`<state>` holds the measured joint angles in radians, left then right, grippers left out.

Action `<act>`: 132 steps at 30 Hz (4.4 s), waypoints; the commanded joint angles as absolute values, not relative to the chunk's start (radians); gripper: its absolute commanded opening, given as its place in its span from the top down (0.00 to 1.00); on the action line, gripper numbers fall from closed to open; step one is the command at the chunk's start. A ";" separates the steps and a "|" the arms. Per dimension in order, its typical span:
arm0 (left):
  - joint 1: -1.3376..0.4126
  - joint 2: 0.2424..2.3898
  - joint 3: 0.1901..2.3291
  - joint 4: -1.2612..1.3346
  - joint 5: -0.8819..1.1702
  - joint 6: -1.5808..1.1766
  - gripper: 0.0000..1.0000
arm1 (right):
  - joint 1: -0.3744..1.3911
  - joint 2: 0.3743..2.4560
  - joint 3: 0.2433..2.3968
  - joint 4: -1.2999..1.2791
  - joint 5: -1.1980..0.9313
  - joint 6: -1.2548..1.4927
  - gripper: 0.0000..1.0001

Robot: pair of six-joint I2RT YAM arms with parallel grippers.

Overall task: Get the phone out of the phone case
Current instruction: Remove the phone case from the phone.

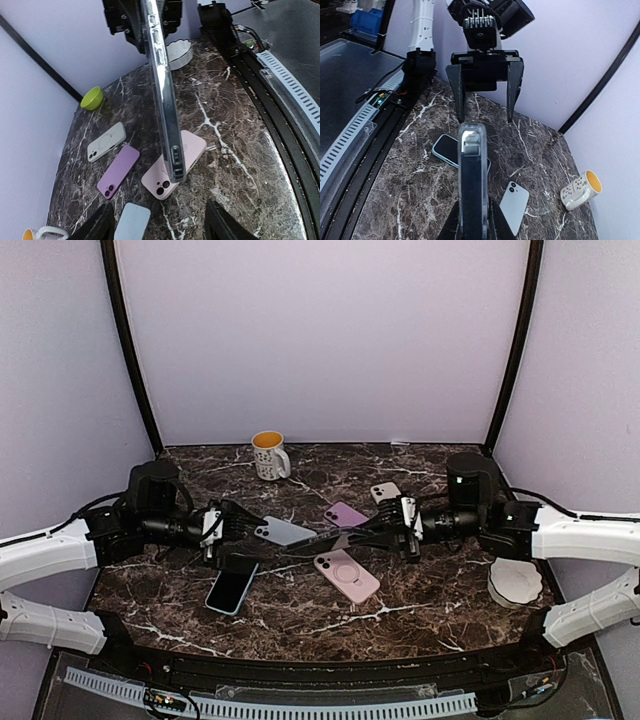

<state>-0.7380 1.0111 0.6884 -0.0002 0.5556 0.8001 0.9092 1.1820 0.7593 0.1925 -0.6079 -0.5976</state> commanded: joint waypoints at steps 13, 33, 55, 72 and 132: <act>-0.787 1.031 0.664 -0.043 0.843 0.858 0.55 | 0.977 1.196 0.829 0.215 -0.773 -0.761 1.00; -0.826 1.058 0.662 -0.081 0.868 0.915 0.57 | 1.003 1.218 0.849 0.245 -0.744 -0.794 1.00; -0.911 1.065 0.664 -0.102 0.832 0.946 0.74 | 1.043 1.208 0.875 0.161 -0.750 -0.857 1.00; -1.023 1.109 0.673 -0.143 0.789 0.964 0.75 | 1.092 1.183 0.878 0.034 -0.702 -0.953 1.00; -1.058 1.114 0.670 -0.179 0.644 1.039 0.83 | 1.246 1.344 0.987 -0.122 -0.698 -1.024 1.00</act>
